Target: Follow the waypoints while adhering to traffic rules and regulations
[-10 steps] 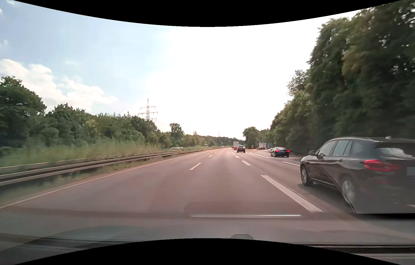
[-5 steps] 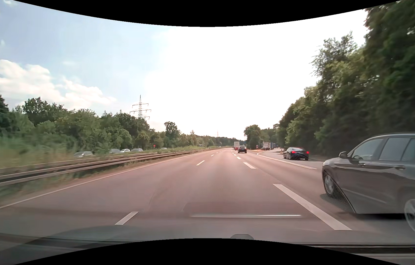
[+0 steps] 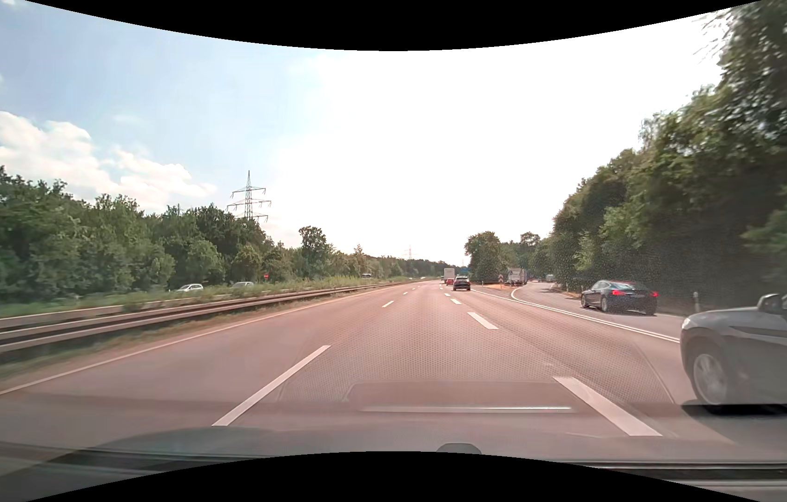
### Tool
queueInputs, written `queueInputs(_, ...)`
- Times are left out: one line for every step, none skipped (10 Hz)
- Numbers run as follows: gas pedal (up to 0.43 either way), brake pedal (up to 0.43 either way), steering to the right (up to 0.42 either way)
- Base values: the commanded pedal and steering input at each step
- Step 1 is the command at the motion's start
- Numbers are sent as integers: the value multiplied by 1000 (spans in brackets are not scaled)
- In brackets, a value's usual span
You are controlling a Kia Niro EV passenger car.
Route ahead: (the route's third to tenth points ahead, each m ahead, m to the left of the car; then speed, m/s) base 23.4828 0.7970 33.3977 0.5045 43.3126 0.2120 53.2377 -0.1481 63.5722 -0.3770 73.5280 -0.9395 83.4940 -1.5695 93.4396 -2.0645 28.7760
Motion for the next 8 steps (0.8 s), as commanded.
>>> queueInputs(157,0,0)
queueInputs(157,0,0)
queueInputs(157,0,0)
queueInputs(157,0,0)
queueInputs(157,0,0)
queueInputs(157,0,-1)
queueInputs(157,0,-1)
queueInputs(157,0,-1)
